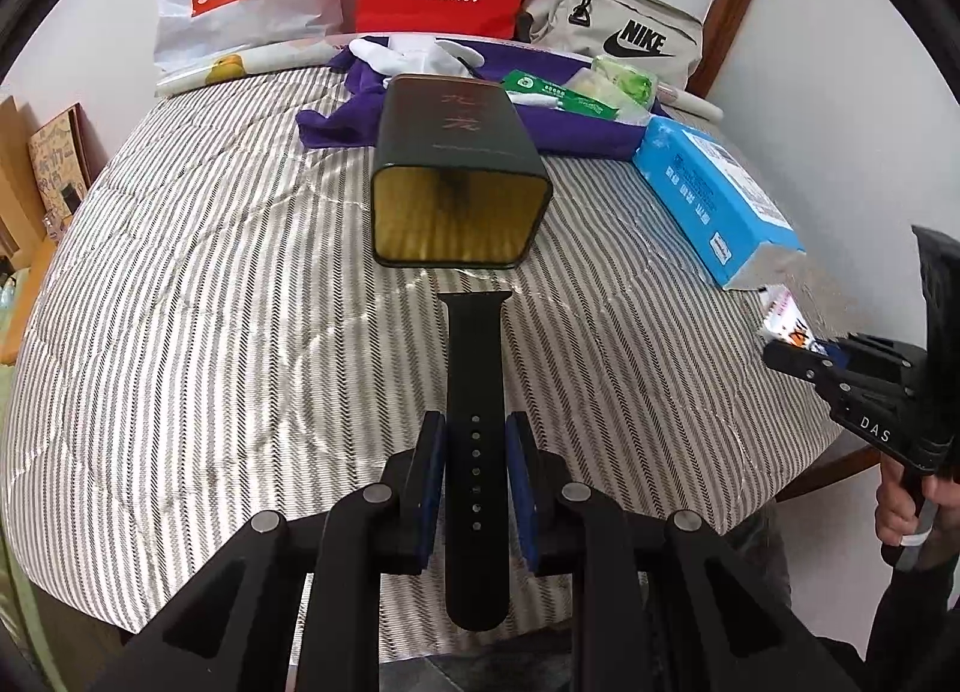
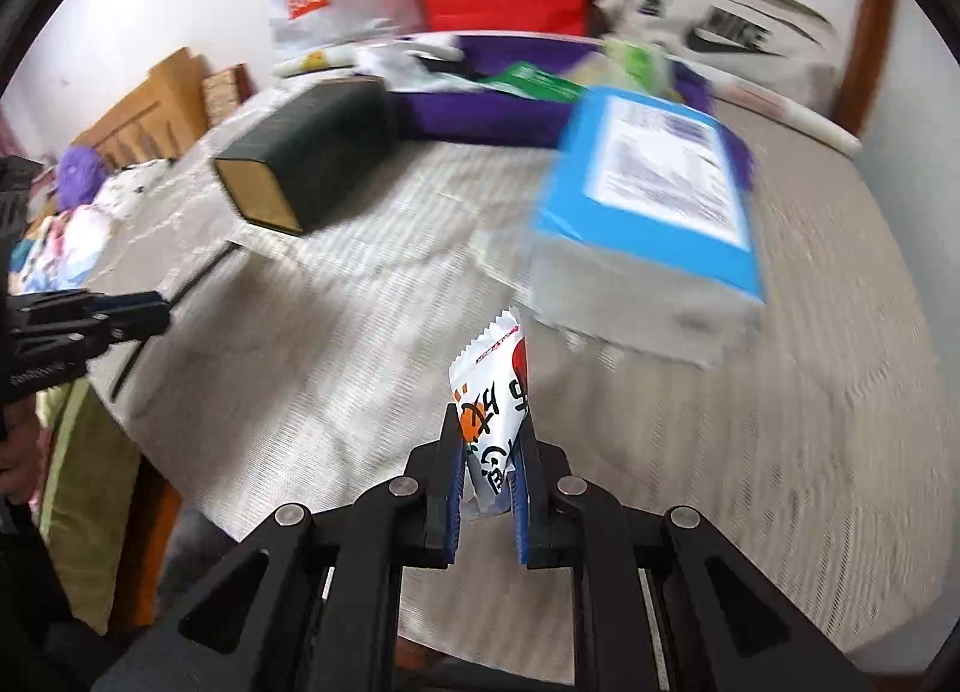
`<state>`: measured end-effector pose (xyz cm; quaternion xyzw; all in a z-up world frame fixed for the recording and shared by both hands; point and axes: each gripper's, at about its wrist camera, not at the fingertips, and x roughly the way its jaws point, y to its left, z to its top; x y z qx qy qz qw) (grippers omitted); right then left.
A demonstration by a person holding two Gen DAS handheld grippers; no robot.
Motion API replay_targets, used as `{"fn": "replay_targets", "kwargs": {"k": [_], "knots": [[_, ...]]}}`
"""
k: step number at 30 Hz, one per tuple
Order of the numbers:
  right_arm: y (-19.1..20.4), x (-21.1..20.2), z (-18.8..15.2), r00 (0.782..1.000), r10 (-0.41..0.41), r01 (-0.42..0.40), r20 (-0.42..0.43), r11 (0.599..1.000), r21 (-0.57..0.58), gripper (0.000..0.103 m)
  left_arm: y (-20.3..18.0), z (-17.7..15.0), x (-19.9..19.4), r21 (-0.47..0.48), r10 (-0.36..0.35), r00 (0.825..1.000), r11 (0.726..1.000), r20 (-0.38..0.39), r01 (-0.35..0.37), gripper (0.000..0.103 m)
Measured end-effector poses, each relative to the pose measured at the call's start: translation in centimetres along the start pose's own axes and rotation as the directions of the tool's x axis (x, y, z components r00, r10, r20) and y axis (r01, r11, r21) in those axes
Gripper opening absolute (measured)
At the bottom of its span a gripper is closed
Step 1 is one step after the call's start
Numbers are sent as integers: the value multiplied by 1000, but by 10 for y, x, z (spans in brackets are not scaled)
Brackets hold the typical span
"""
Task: Organize soft objects
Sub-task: 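Carry the snack packet to the towel with the right tool while the left tool carries the strap there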
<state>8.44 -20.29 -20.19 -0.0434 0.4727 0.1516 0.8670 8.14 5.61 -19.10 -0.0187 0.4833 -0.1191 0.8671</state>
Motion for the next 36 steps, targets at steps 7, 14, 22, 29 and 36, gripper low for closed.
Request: {"fn": "replay_targets", "kwargs": {"k": [7, 14, 22, 29, 36], "knots": [[-17, 8, -11, 999, -8, 9, -34, 999, 32, 14, -5, -1, 8, -31, 44, 999, 999, -9, -44, 20], [-25, 10, -13, 998, 46, -44, -36, 997, 62, 14, -14, 4, -3, -18, 66, 998, 998, -13, -67, 20], [-20, -28, -2, 994, 102, -103, 34, 994, 21, 14, -29, 25, -42, 3, 48, 997, 999, 55, -48, 20], [-23, -57, 31, 986, 110, -110, 122, 994, -3, 14, -35, 49, -63, 7, 31, 994, 999, 102, -32, 20], [-32, -69, 78, 978, 104, -102, 183, 995, -21, 14, -28, 86, -68, -5, 17, 991, 1000, 136, -17, 20]]}}
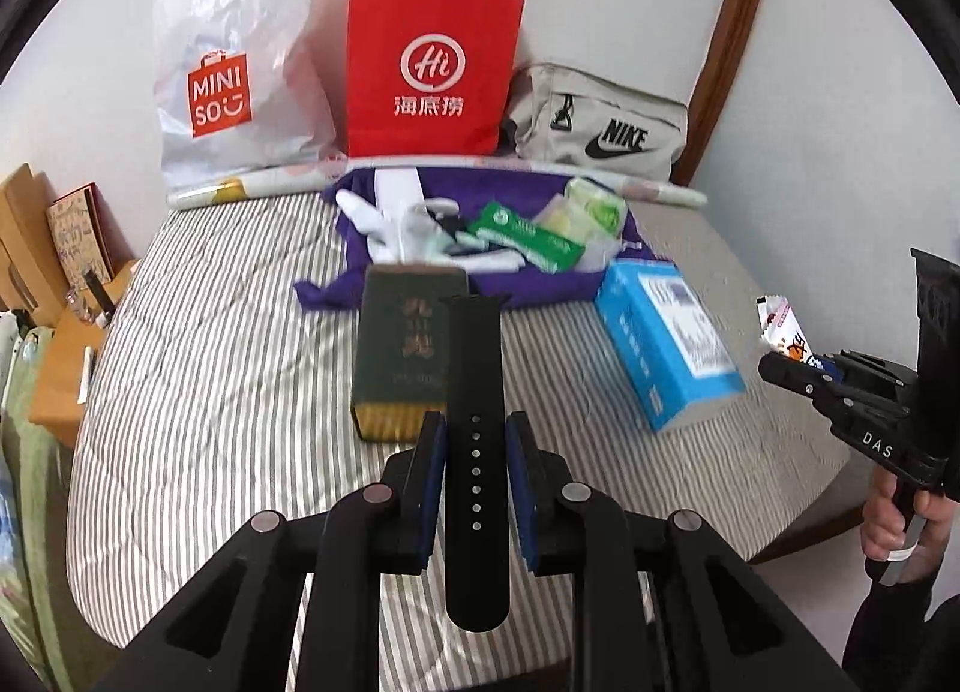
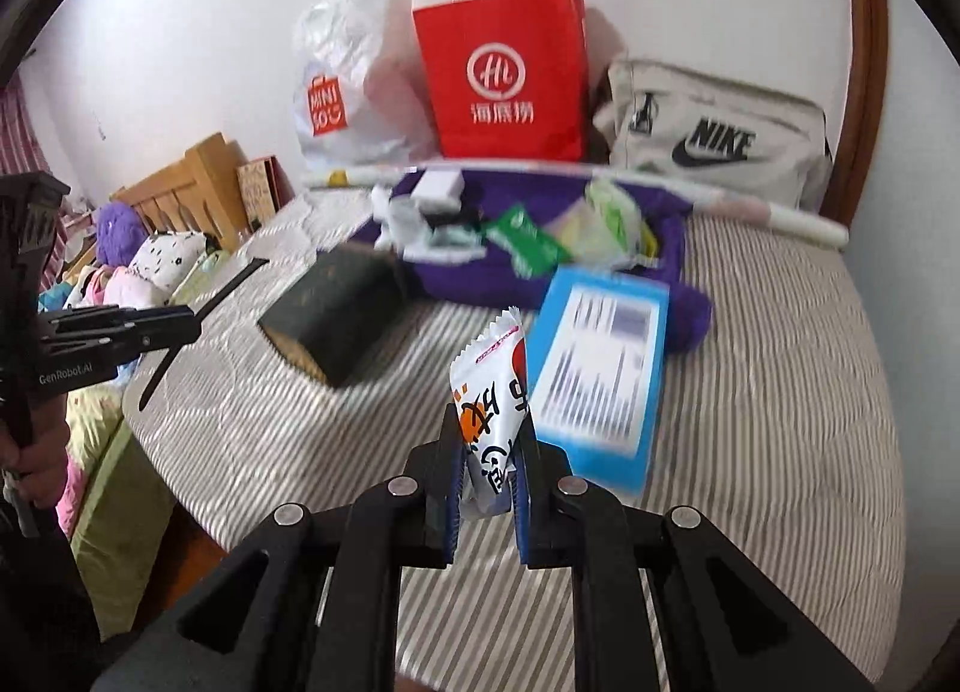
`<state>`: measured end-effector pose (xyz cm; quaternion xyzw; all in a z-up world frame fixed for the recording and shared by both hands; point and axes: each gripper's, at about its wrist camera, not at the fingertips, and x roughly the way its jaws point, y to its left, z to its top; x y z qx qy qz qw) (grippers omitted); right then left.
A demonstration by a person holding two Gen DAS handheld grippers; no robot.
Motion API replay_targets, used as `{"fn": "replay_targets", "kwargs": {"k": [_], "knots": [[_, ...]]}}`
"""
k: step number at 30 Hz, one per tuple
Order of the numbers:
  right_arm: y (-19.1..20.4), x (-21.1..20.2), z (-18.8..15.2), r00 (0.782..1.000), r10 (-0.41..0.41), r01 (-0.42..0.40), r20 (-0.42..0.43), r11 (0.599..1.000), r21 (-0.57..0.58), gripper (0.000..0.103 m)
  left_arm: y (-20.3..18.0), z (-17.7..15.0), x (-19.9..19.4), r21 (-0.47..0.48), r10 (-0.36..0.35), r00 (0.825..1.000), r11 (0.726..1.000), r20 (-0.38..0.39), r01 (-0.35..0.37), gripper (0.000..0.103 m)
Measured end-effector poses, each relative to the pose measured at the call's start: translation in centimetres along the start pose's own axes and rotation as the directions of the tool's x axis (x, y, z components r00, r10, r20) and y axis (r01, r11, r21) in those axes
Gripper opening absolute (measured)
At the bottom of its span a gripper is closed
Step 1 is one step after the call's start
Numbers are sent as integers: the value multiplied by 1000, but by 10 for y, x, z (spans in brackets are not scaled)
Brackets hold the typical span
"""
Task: Organize soft objects
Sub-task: 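Carry the snack packet to the towel with the right tool while the left tool carries the strap there, then lower the snack packet onto the towel with the right tool while the left tool lowers the strap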
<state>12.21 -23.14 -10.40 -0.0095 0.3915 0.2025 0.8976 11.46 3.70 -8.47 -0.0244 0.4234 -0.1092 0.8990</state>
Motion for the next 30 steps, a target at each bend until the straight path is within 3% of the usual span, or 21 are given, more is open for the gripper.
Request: {"fn": "replay_targets", "kwargs": {"k": [15, 30], "knots": [[-40, 56, 93, 1000, 17, -17, 15, 1000, 17, 15, 16, 86, 57, -35, -26, 1000, 999, 2, 26, 20], [-62, 157, 141, 993, 16, -17, -115, 1000, -1, 16, 16, 148, 155, -44, -84, 990, 996, -113, 79, 20]]}}
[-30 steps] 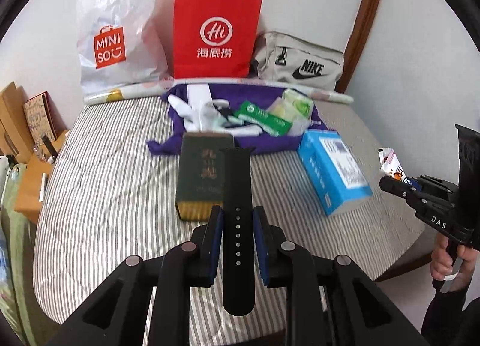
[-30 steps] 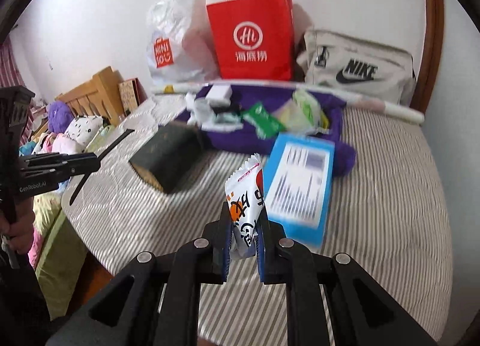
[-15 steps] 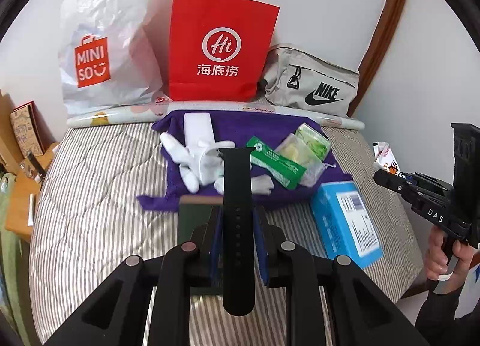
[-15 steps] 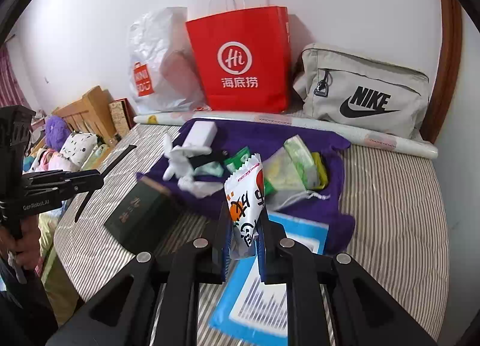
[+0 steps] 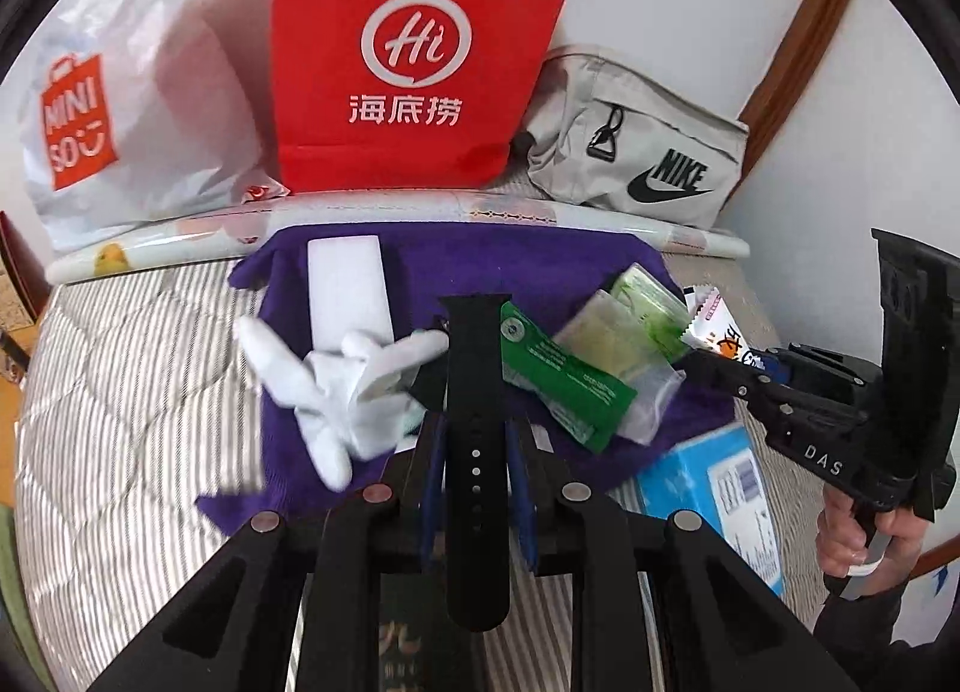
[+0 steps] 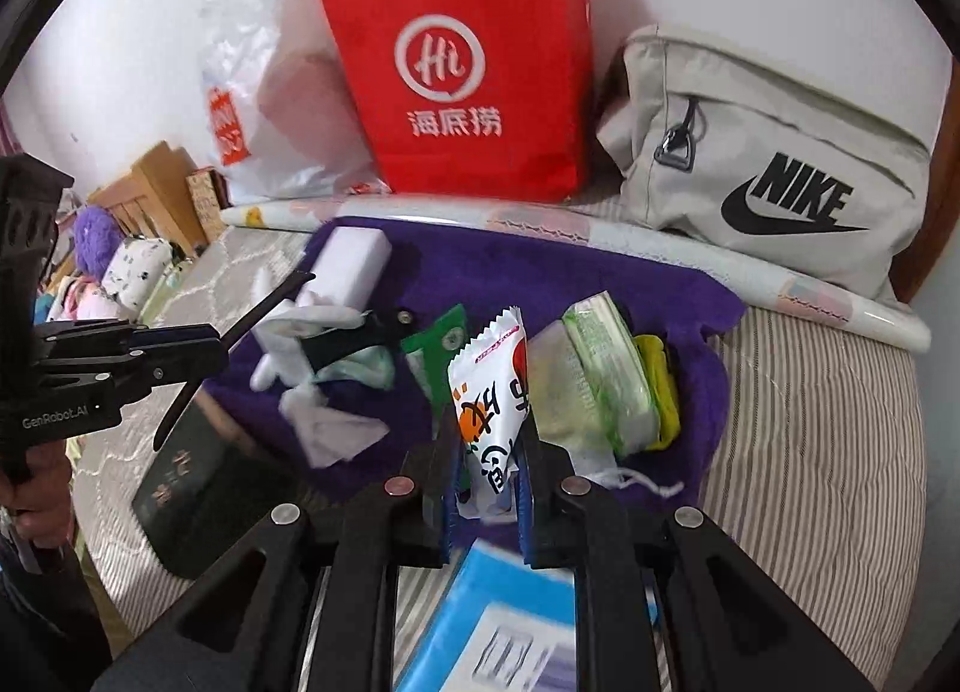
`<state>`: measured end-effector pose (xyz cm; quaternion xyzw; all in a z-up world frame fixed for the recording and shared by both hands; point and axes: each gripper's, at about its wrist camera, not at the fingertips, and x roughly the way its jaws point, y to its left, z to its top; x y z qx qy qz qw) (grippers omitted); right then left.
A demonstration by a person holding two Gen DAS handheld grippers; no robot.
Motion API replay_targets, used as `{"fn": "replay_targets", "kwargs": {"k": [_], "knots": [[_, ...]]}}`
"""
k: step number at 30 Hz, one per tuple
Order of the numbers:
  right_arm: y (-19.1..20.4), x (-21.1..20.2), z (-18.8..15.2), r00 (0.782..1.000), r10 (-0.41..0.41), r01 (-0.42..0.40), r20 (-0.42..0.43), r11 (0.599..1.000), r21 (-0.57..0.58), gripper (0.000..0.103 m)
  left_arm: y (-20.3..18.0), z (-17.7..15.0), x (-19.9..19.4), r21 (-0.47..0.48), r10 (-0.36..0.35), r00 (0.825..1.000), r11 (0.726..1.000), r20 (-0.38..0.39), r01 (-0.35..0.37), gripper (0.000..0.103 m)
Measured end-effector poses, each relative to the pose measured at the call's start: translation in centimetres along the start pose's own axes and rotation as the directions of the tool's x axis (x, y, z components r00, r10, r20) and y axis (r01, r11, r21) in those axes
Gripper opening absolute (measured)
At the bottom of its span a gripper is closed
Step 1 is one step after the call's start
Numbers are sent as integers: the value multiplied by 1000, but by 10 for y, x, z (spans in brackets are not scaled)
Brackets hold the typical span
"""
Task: Organize soft objects
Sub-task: 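Lower the snack packet onto the towel with the right tool while the left tool lowers the strap, then open both tools and withdraw them from the towel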
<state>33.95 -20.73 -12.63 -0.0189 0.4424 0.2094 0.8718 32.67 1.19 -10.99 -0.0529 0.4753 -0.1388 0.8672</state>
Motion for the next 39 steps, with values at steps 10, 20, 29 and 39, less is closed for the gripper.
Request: {"fn": "replay_targets", "kwargs": {"k": [10, 20, 29, 39], "knots": [[-17, 44, 16, 997, -38, 39, -72, 999, 18, 16, 7, 30, 57, -35, -13, 998, 999, -62, 11, 20], [-20, 74, 12, 986, -73, 72, -147, 997, -13, 18, 6, 33, 83, -14, 14, 994, 1000, -112, -15, 20], [-20, 64, 16, 993, -39, 39, -107, 999, 1, 55, 4, 35, 80, -3, 17, 991, 1000, -131, -18, 30], [-15, 53, 14, 994, -43, 45, -104, 999, 13, 72, -3, 26, 45, 13, 24, 995, 1000, -99, -23, 31]]}}
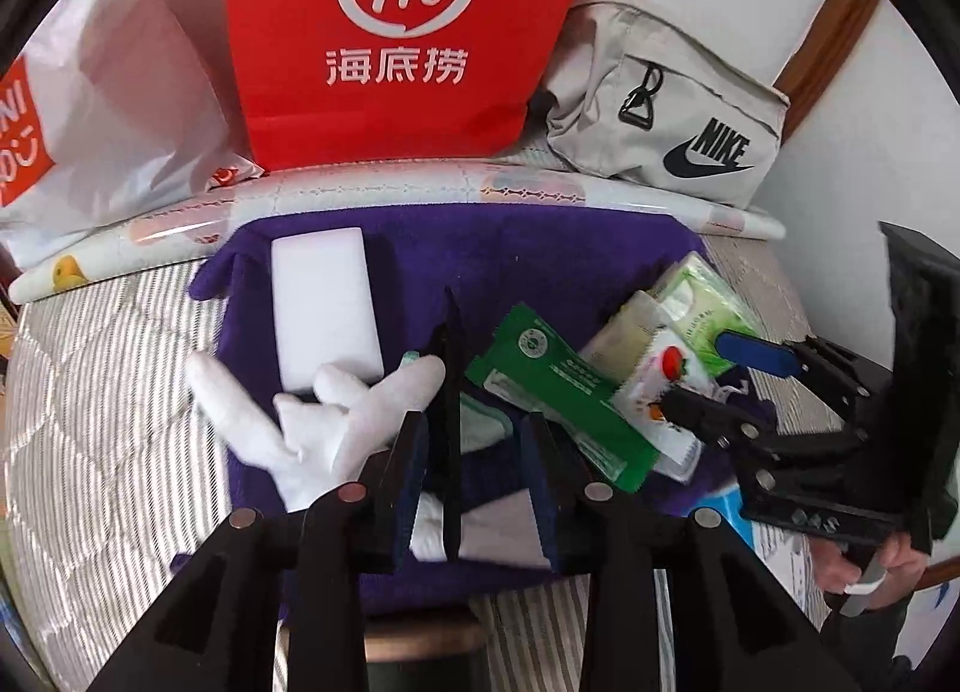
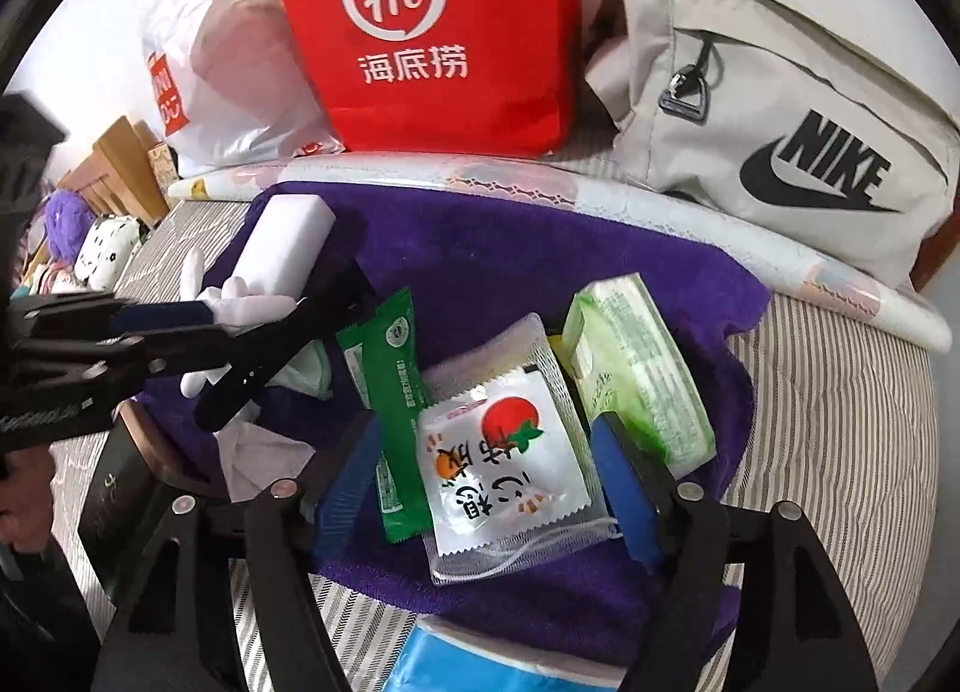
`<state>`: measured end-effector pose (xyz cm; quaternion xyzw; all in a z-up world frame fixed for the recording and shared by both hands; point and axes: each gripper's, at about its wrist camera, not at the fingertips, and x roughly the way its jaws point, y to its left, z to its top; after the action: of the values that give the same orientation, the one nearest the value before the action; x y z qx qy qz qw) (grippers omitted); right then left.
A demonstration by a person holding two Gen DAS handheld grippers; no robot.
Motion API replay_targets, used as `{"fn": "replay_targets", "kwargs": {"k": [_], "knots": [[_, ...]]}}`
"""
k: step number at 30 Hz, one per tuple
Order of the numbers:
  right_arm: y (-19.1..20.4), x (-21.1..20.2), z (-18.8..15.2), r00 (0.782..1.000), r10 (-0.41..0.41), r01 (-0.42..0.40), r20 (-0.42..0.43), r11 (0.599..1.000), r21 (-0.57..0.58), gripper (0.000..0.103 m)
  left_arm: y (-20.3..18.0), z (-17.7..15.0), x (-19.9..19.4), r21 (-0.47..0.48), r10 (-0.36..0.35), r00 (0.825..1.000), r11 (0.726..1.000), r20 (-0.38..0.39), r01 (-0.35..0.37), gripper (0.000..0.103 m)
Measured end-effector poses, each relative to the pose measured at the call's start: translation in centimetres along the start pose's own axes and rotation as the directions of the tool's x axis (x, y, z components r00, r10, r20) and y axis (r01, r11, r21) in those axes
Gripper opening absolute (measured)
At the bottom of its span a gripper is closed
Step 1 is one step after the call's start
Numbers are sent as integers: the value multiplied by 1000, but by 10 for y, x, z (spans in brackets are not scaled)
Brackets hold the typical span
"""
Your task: Organize soft objects
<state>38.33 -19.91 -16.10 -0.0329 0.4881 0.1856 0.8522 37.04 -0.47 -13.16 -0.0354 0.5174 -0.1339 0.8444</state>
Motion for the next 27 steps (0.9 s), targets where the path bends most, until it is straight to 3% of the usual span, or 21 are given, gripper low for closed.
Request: {"fn": "replay_targets", "kwargs": {"k": [11, 14, 19, 24, 26, 27], "knots": [[17, -51, -16, 998, -4, 3, 57, 1000, 29, 72, -11, -32, -57, 29, 22, 997, 999, 73, -24, 31], [25, -78, -30, 996, -26, 22, 86, 999, 43, 72, -22, -48, -78, 41, 37, 993, 998, 111, -42, 40], [37, -123, -63, 989, -72, 62, 127, 994, 85, 73, -42, -81, -114, 54, 59, 985, 996, 163, -68, 45], [52, -159, -99, 982, -111, 98, 156, 991, 90, 78, -59, -123, -148, 48, 79, 973, 995, 218, -91, 60], [59, -174, -116, 976, -124, 110, 177, 990, 88, 79, -64, -137, -157, 50, 93, 968, 993, 232, -107, 62], [63, -181, -124, 975, -128, 112, 183, 989, 95, 81, -66, -145, -162, 50, 98, 967, 992, 237, -113, 69]]}}
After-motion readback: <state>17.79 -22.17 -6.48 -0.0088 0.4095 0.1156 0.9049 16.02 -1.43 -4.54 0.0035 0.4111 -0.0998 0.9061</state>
